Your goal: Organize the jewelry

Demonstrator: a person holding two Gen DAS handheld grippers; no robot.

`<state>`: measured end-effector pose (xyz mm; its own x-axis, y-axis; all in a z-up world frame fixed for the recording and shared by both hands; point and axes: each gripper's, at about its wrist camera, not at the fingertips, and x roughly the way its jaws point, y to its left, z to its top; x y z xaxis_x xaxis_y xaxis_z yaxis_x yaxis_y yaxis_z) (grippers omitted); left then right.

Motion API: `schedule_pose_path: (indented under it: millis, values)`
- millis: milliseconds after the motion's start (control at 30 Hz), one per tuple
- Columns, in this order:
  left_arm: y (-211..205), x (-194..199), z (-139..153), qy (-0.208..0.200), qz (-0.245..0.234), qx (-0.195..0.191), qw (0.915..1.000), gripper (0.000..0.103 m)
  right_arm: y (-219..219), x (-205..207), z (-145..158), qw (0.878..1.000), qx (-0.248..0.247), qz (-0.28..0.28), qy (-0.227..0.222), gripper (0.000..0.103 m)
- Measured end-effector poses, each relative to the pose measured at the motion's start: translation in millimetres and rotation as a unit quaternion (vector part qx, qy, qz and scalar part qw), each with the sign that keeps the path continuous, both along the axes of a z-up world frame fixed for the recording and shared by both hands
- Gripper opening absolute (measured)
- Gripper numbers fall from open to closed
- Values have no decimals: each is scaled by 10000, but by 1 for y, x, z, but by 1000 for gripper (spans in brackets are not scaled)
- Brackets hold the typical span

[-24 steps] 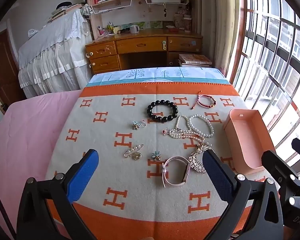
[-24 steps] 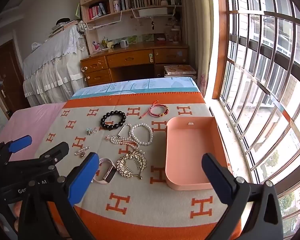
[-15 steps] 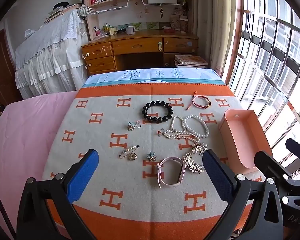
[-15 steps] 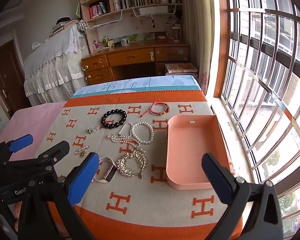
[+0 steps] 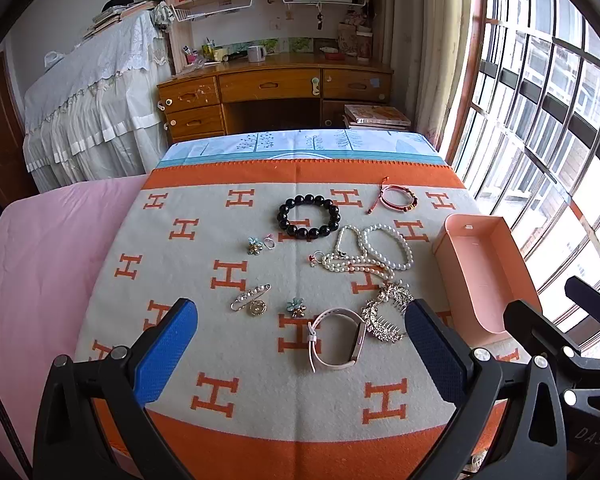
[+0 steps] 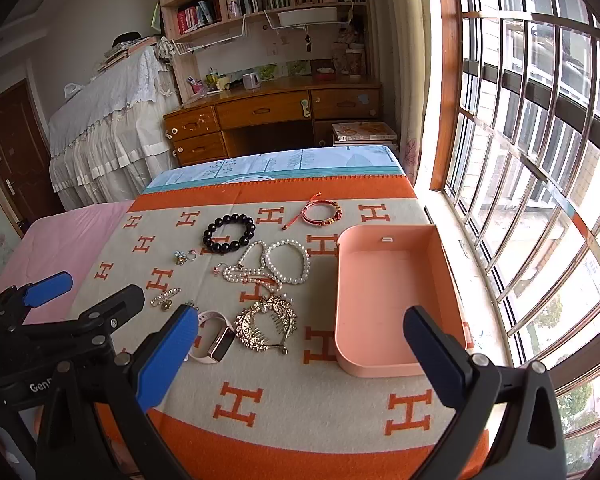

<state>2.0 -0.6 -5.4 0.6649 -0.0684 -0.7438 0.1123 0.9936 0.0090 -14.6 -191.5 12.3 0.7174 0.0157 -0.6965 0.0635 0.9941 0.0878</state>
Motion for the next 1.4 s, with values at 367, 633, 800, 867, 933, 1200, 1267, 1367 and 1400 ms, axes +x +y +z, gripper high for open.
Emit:
schedule_pose_path:
  millis: [367,633,800,867,933,1200,1267,1367,1400]
  values:
    - [0,0,2,-25,9,13,10000,102,-1,0,2,10000,27,3,23,103]
    - [0,-1,0,42,-27,94,9999,102,-1,-1,3,10000,36,11,32,103]
    - [2,-2,-1,35,-9,87,10000,102,4,0,-2,10000,12,56,20,103]
    - [2,-1,-1,32,-3,96,9999,102,4,0,-2,10000,11,48,25,103]
    - [2,-1,-2,46,-2,94,9999,102,3,1,-1,10000,17,51,31,103]
    - [2,0,-3,64,6,104,9999,102,12,-4,-7,10000,18,72,61,103]
    - [2,-1,-3,65,6,100,9999,102,12,-4,-7,10000,23,69,64,103]
    - [3,-1,-3,76,11,108,9999,102,16,-5,-11,9999,44,92,90,103]
    - [3,-1,-3,78,11,108,9999,102,17,-5,-11,9999,52,95,94,103]
